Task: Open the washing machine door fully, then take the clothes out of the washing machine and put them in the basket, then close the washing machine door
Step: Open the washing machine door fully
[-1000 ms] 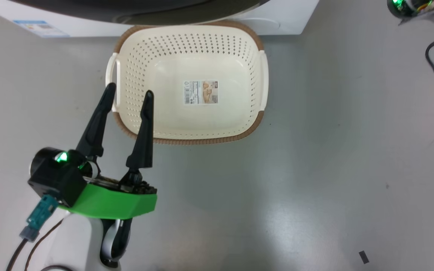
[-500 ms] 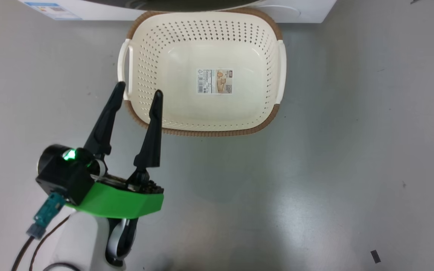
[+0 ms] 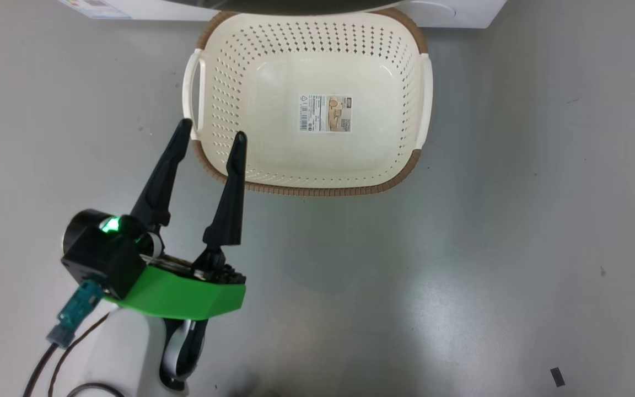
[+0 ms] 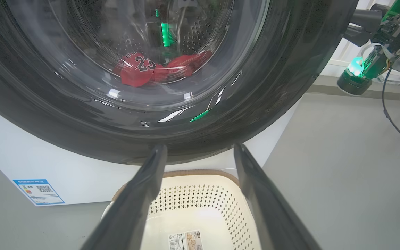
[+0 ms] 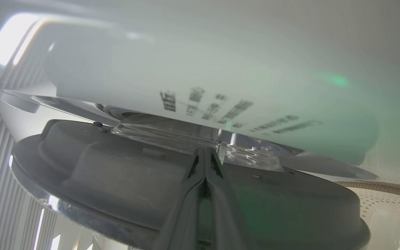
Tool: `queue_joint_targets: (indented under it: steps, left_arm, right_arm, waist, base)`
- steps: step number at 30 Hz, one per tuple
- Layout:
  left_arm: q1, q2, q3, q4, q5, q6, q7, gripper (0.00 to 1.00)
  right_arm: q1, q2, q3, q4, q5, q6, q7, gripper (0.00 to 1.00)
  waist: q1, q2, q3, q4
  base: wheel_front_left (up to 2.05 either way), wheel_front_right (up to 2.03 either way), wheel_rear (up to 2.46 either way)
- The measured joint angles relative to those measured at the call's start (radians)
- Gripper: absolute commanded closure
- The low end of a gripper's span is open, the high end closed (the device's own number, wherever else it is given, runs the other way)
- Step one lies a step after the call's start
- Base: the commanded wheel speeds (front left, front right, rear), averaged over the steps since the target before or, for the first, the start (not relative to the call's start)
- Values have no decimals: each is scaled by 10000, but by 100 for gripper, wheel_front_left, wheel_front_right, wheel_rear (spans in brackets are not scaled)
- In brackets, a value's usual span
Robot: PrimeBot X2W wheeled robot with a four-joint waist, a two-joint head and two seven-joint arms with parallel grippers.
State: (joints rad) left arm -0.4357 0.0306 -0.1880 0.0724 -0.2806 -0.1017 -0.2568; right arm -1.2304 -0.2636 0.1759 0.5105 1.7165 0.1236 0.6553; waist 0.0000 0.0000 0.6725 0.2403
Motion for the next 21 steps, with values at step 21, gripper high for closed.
queue_joint_targets:
  steps: [21]
  left_arm:
    - [45, -8, 115, 190, 12, 44, 0, 0]
  right_arm:
    - [747, 313, 309, -136, -656, -8, 1258, 100]
  waist:
    - [1, 0, -761, -213]
  base:
    - [0, 0, 0]
